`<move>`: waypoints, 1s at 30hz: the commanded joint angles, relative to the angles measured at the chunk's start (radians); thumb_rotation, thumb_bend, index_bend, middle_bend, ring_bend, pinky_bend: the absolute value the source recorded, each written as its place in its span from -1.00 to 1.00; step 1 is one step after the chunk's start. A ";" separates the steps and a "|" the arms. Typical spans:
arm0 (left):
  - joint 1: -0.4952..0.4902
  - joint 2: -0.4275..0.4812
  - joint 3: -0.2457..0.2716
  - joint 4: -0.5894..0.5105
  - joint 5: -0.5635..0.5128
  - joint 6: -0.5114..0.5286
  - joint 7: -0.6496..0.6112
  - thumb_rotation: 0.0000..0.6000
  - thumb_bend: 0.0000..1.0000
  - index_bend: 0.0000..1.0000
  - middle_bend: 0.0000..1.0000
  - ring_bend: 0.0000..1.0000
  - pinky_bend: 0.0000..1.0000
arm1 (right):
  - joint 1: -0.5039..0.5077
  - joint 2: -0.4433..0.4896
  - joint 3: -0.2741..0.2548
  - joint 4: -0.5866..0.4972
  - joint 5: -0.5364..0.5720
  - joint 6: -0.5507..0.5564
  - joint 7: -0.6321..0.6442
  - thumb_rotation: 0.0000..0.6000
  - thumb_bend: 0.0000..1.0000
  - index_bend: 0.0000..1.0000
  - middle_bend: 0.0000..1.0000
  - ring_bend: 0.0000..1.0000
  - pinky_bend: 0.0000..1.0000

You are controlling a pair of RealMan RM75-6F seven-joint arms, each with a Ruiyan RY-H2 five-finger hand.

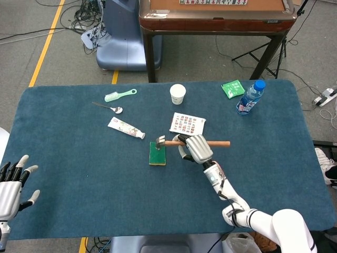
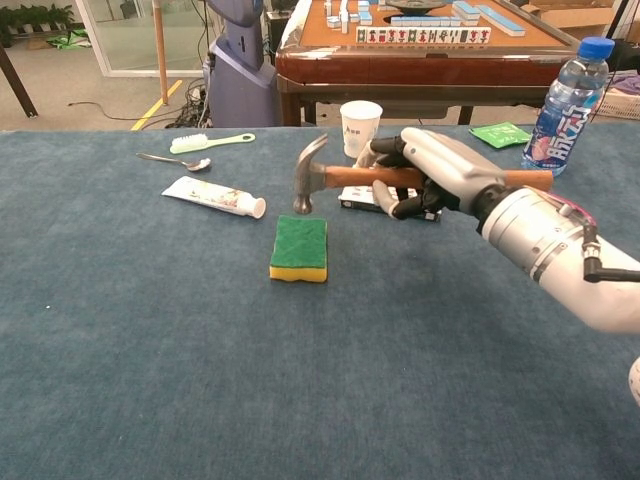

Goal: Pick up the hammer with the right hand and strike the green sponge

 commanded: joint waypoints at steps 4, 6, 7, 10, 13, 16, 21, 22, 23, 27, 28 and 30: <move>0.004 -0.004 0.003 0.013 0.001 0.001 -0.013 1.00 -0.52 -0.51 -0.87 -0.82 -0.94 | 0.023 -0.020 -0.021 0.034 0.005 -0.059 -0.037 1.00 0.66 0.48 0.69 0.42 0.58; 0.005 -0.005 0.004 0.014 0.001 0.001 -0.015 1.00 -0.51 -0.51 -0.87 -0.82 -0.94 | 0.025 -0.022 -0.027 0.040 0.003 -0.067 -0.047 1.00 0.66 0.48 0.68 0.42 0.58; 0.006 -0.005 0.005 0.014 0.001 0.002 -0.016 1.00 -0.51 -0.51 -0.87 -0.82 -0.94 | 0.024 -0.023 -0.029 0.042 0.002 -0.067 -0.054 1.00 0.66 0.48 0.68 0.42 0.58; 0.008 -0.005 0.005 0.015 0.002 0.005 -0.018 1.00 -0.51 -0.51 -0.87 -0.82 -0.94 | 0.020 -0.017 -0.025 0.032 -0.004 -0.043 -0.052 1.00 0.66 0.48 0.68 0.42 0.58; 0.009 -0.003 0.005 0.013 0.004 0.007 -0.019 1.00 -0.51 -0.51 -0.87 -0.82 -0.94 | 0.011 0.007 -0.014 -0.003 -0.010 -0.001 -0.037 1.00 0.66 0.48 0.68 0.42 0.58; 0.009 -0.003 0.003 0.010 0.007 0.010 -0.020 1.00 -0.51 -0.51 -0.87 -0.82 -0.94 | -0.006 0.040 -0.003 -0.048 -0.020 0.054 -0.022 1.00 0.66 0.48 0.68 0.42 0.58; 0.003 -0.007 0.003 0.006 0.015 0.004 -0.010 1.00 -0.51 -0.51 -0.87 -0.82 -0.94 | -0.044 0.105 -0.010 -0.124 -0.029 0.108 -0.039 1.00 0.66 0.48 0.68 0.42 0.58; 0.001 -0.008 0.003 0.005 0.017 0.003 -0.009 1.00 -0.51 -0.51 -0.87 -0.82 -0.94 | -0.052 0.116 -0.013 -0.134 -0.028 0.113 -0.045 1.00 0.66 0.48 0.68 0.42 0.58; -0.001 -0.008 0.003 0.004 0.018 0.002 -0.007 1.00 -0.51 -0.51 -0.87 -0.82 -0.94 | -0.060 0.127 -0.016 -0.142 -0.027 0.116 -0.051 1.00 0.66 0.48 0.68 0.42 0.58; -0.007 -0.011 0.002 -0.003 0.018 -0.007 0.002 1.00 -0.51 -0.51 -0.87 -0.82 -0.94 | -0.096 0.159 -0.029 -0.155 -0.011 0.121 -0.054 1.00 0.66 0.48 0.62 0.40 0.58; -0.008 -0.011 0.002 -0.005 0.018 -0.010 0.006 1.00 -0.51 -0.51 -0.87 -0.82 -0.94 | -0.104 0.161 -0.034 -0.149 -0.008 0.117 -0.051 1.00 0.66 0.48 0.60 0.38 0.58; -0.011 -0.013 0.003 -0.009 0.020 -0.013 0.012 1.00 -0.51 -0.51 -0.87 -0.82 -0.94 | -0.116 0.160 -0.044 -0.136 -0.001 0.106 -0.041 1.00 0.66 0.48 0.56 0.35 0.58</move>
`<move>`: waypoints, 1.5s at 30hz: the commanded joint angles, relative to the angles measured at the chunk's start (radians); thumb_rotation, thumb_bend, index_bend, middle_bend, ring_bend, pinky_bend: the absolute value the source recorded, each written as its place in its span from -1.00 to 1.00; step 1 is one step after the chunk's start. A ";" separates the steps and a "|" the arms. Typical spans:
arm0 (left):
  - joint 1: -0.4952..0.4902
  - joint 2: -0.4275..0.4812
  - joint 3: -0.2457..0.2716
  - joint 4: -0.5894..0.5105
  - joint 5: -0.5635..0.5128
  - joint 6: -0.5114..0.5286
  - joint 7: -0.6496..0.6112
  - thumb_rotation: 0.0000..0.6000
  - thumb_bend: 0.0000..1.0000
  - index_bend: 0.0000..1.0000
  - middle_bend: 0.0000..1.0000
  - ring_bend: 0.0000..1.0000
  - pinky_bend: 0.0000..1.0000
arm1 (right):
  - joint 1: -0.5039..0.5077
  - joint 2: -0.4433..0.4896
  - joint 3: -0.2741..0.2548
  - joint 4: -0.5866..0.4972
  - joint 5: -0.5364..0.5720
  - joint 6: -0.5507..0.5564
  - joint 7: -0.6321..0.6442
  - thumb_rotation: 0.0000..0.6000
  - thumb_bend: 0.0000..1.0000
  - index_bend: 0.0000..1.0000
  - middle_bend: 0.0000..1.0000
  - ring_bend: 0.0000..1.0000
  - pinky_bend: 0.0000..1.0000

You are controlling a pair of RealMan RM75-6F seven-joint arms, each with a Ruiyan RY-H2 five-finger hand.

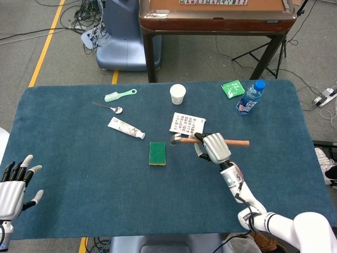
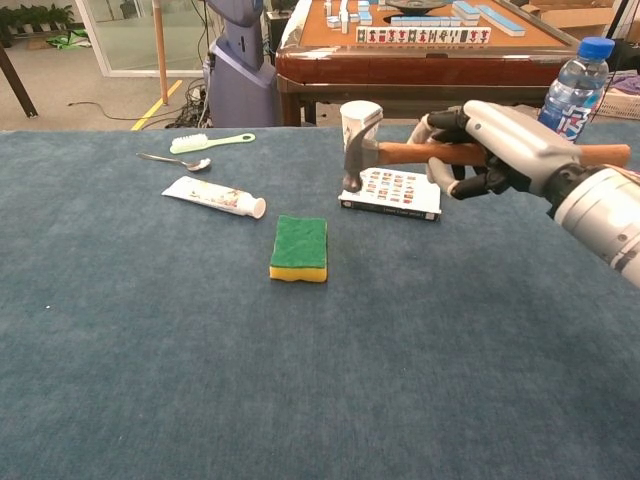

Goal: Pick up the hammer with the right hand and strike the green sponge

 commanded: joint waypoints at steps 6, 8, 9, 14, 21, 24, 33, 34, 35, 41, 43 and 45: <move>-0.003 0.001 0.003 -0.019 -0.003 -0.009 0.016 1.00 -0.51 -0.51 -0.87 -0.82 -0.94 | -0.035 -0.024 -0.036 0.089 0.020 -0.048 0.056 1.00 0.66 0.48 0.51 0.30 0.55; -0.002 0.001 0.004 -0.021 -0.003 -0.007 0.020 1.00 -0.51 -0.51 -0.87 -0.82 -0.94 | -0.038 -0.043 -0.041 0.127 0.021 -0.060 0.080 1.00 0.66 0.48 0.49 0.28 0.51; -0.001 0.001 0.004 -0.021 -0.002 -0.005 0.020 1.00 -0.51 -0.51 -0.87 -0.82 -0.94 | -0.038 -0.052 -0.042 0.146 0.021 -0.064 0.094 1.00 0.66 0.48 0.48 0.27 0.49; 0.002 0.001 0.006 -0.024 -0.005 -0.003 0.023 1.00 -0.51 -0.51 -0.87 -0.82 -0.94 | -0.036 -0.110 -0.046 0.255 0.014 -0.076 0.160 1.00 0.66 0.47 0.44 0.24 0.41; 0.006 0.001 0.008 -0.019 -0.007 -0.001 0.019 1.00 -0.51 -0.51 -0.87 -0.82 -0.94 | -0.039 -0.159 -0.062 0.354 0.002 -0.097 0.205 1.00 0.64 0.38 0.39 0.20 0.36; 0.007 -0.001 0.009 -0.017 -0.008 -0.002 0.017 1.00 -0.51 -0.51 -0.87 -0.82 -0.94 | -0.044 -0.173 -0.073 0.386 -0.008 -0.098 0.213 1.00 0.48 0.17 0.25 0.07 0.24; 0.007 -0.002 0.009 -0.014 -0.007 -0.002 0.011 1.00 -0.51 -0.51 -0.87 -0.82 -0.94 | -0.085 -0.159 -0.074 0.371 -0.016 -0.035 0.204 1.00 -0.53 -0.92 -0.68 -0.82 -0.51; 0.006 -0.003 0.008 -0.013 -0.008 -0.003 0.010 1.00 -0.51 -0.51 -0.87 -0.82 -0.94 | -0.091 -0.150 -0.074 0.359 -0.017 -0.024 0.198 1.00 -0.57 -0.97 -0.72 -0.85 -0.53; 0.005 -0.003 0.008 -0.012 -0.008 -0.004 0.009 1.00 -0.51 -0.51 -0.87 -0.82 -0.94 | -0.096 -0.139 -0.074 0.344 -0.018 -0.015 0.191 1.00 -0.59 -0.99 -0.73 -0.86 -0.54; -0.002 -0.007 0.006 -0.008 -0.006 -0.012 0.007 1.00 -0.51 -0.52 -0.87 -0.82 -0.94 | -0.145 -0.010 -0.063 0.175 -0.015 0.061 0.091 1.00 -0.58 -1.00 -0.73 -0.86 -0.54; -0.003 -0.007 0.003 -0.006 -0.012 -0.015 0.006 1.00 -0.51 -0.52 -0.87 -0.82 -0.94 | -0.171 0.058 -0.060 0.083 -0.008 0.087 0.035 1.00 -0.53 -1.00 -0.67 -0.85 -0.54; -0.005 -0.008 0.002 -0.005 -0.015 -0.019 0.007 1.00 -0.51 -0.52 -0.87 -0.82 -0.94 | -0.196 0.126 -0.059 -0.008 0.002 0.105 -0.027 1.00 -0.47 -0.96 -0.56 -0.79 -0.53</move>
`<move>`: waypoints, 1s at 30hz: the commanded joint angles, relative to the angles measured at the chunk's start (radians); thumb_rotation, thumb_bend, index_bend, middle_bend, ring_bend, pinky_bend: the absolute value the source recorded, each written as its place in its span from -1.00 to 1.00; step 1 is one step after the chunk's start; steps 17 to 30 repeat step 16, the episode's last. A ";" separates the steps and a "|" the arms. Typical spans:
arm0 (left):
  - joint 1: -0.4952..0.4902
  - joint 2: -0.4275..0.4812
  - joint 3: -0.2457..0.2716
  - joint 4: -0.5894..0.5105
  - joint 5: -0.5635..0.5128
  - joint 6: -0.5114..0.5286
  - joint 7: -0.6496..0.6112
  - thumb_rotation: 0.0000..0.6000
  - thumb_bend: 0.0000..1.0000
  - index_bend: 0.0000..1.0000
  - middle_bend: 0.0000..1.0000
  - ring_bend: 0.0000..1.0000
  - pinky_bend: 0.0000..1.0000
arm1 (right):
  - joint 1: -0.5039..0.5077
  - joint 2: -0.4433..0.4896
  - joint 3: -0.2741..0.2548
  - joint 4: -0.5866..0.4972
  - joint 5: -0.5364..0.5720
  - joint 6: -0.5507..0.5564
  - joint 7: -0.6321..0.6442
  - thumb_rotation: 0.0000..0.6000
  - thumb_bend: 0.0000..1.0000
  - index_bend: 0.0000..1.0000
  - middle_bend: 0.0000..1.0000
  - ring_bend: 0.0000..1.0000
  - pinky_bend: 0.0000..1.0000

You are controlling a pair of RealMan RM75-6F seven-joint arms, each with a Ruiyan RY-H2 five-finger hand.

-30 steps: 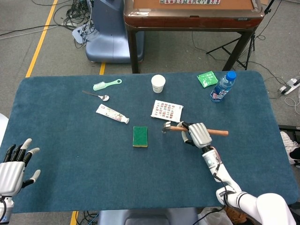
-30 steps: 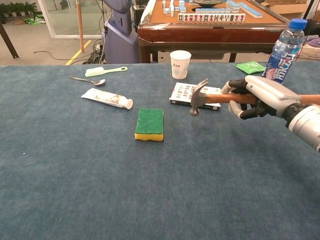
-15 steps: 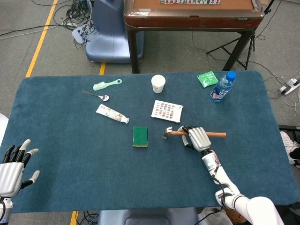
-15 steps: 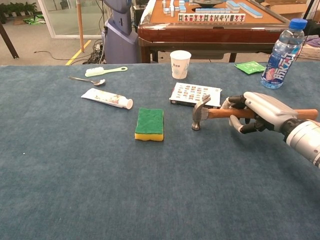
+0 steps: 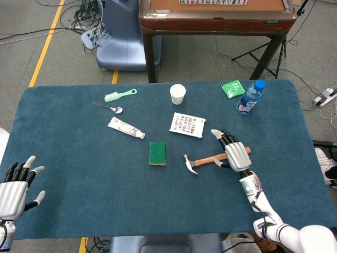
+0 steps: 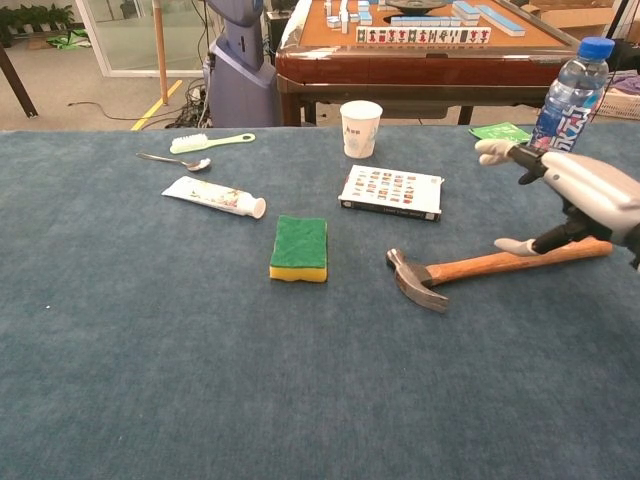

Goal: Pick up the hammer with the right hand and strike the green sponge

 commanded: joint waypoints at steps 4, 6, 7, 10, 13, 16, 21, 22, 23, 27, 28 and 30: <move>-0.007 -0.004 -0.005 0.006 -0.009 -0.010 0.000 1.00 -0.51 -0.52 -0.87 -0.82 -0.94 | -0.122 0.302 0.001 -0.397 0.054 0.081 -0.265 1.00 -0.44 -0.56 -0.25 -0.51 -0.32; -0.010 -0.007 -0.007 0.008 -0.012 -0.014 0.001 1.00 -0.51 -0.53 -0.87 -0.82 -0.94 | -0.152 0.374 -0.004 -0.493 0.076 0.090 -0.328 1.00 -0.43 -0.47 -0.18 -0.44 -0.27; -0.012 -0.009 -0.009 0.010 -0.013 -0.016 0.001 1.00 -0.51 -0.53 -0.87 -0.82 -0.94 | -0.173 0.417 -0.010 -0.549 0.090 0.099 -0.369 1.00 -0.43 -0.43 -0.16 -0.41 -0.26; -0.019 -0.016 -0.013 0.014 -0.014 -0.021 0.003 1.00 -0.51 -0.53 -0.87 -0.82 -0.94 | -0.219 0.502 -0.026 -0.660 0.117 0.122 -0.451 1.00 -0.43 -0.38 -0.14 -0.37 -0.26; -0.026 -0.021 -0.016 0.017 -0.011 -0.024 0.006 1.00 -0.51 -0.54 -0.87 -0.82 -0.94 | -0.260 0.556 -0.036 -0.730 0.130 0.153 -0.488 1.00 -0.44 -0.36 -0.13 -0.36 -0.26; -0.029 -0.024 -0.017 0.016 -0.012 -0.027 0.007 1.00 -0.51 -0.54 -0.87 -0.82 -0.94 | -0.300 0.586 -0.044 -0.768 0.126 0.194 -0.480 1.00 -0.43 -0.36 -0.13 -0.36 -0.26; -0.029 -0.024 -0.017 0.016 -0.012 -0.027 0.007 1.00 -0.51 -0.54 -0.87 -0.82 -0.94 | -0.300 0.586 -0.044 -0.768 0.126 0.194 -0.480 1.00 -0.43 -0.36 -0.13 -0.36 -0.26; -0.029 -0.024 -0.017 0.016 -0.012 -0.027 0.007 1.00 -0.51 -0.54 -0.87 -0.82 -0.94 | -0.300 0.586 -0.044 -0.768 0.126 0.194 -0.480 1.00 -0.43 -0.36 -0.13 -0.36 -0.26; -0.029 -0.024 -0.017 0.016 -0.012 -0.027 0.007 1.00 -0.51 -0.54 -0.87 -0.82 -0.94 | -0.300 0.586 -0.044 -0.768 0.126 0.194 -0.480 1.00 -0.43 -0.36 -0.13 -0.36 -0.26; -0.029 -0.024 -0.017 0.016 -0.012 -0.027 0.007 1.00 -0.51 -0.54 -0.87 -0.82 -0.94 | -0.300 0.586 -0.044 -0.768 0.126 0.194 -0.480 1.00 -0.43 -0.36 -0.13 -0.36 -0.26; -0.029 -0.024 -0.017 0.016 -0.012 -0.027 0.007 1.00 -0.51 -0.54 -0.87 -0.82 -0.94 | -0.300 0.586 -0.044 -0.768 0.126 0.194 -0.480 1.00 -0.43 -0.36 -0.13 -0.36 -0.26; -0.029 -0.024 -0.017 0.016 -0.012 -0.027 0.007 1.00 -0.51 -0.54 -0.87 -0.82 -0.94 | -0.300 0.586 -0.044 -0.768 0.126 0.194 -0.480 1.00 -0.43 -0.36 -0.13 -0.36 -0.26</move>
